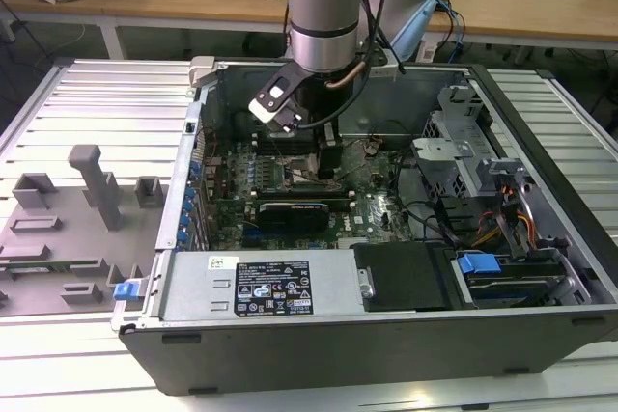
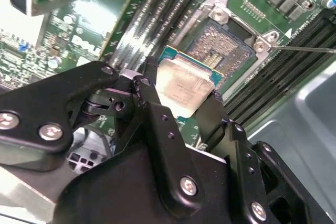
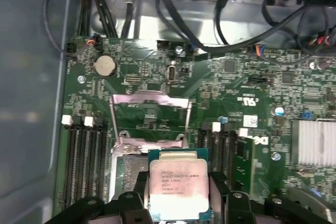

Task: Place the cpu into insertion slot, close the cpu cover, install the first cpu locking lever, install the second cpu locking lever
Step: 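Place the cpu into insertion slot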

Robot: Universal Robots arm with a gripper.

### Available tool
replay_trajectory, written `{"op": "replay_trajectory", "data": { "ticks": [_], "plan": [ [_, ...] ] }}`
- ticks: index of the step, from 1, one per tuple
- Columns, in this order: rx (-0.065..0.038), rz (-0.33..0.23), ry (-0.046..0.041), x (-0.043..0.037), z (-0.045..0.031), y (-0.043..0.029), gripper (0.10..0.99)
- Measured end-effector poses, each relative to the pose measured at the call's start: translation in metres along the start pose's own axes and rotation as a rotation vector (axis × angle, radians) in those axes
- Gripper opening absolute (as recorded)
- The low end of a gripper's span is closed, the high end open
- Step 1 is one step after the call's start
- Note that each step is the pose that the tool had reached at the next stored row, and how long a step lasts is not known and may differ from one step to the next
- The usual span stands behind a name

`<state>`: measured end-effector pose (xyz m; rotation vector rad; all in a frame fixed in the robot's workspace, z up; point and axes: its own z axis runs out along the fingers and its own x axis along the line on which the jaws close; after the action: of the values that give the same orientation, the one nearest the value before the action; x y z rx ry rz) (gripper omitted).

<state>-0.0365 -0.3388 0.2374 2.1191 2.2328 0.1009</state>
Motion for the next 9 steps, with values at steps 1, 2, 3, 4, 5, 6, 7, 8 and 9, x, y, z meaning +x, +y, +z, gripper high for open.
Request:
{"op": "replay_trajectory", "data": {
  "ticks": [1, 2, 3, 4, 5, 6, 7, 8, 9],
  "plan": [
    [0.000, 0.000, -0.0003, 0.0018, 0.0010, -0.0012, 0.541],
    [0.000, 0.002, -0.0003, 0.0025, 0.0020, -0.0023, 0.541],
    [0.000, 0.009, -0.0009, 0.0028, 0.0031, -0.0035, 0.541],
    [0.000, 0.016, -0.0017, 0.0029, 0.0038, -0.0040, 0.541],
    [0.000, 0.026, -0.0025, 0.0030, 0.0048, -0.0046, 0.541],
    [0.000, 0.034, -0.0032, 0.0031, 0.0057, -0.0050, 0.541],
    [0.000, 0.042, -0.0040, 0.0034, 0.0062, -0.0055, 0.541],
    [0.000, 0.042, -0.0041, 0.0035, 0.0062, -0.0055, 0.541],
    [0.000, 0.042, -0.0040, 0.0035, 0.0062, -0.0055, 0.541]
  ]
}}
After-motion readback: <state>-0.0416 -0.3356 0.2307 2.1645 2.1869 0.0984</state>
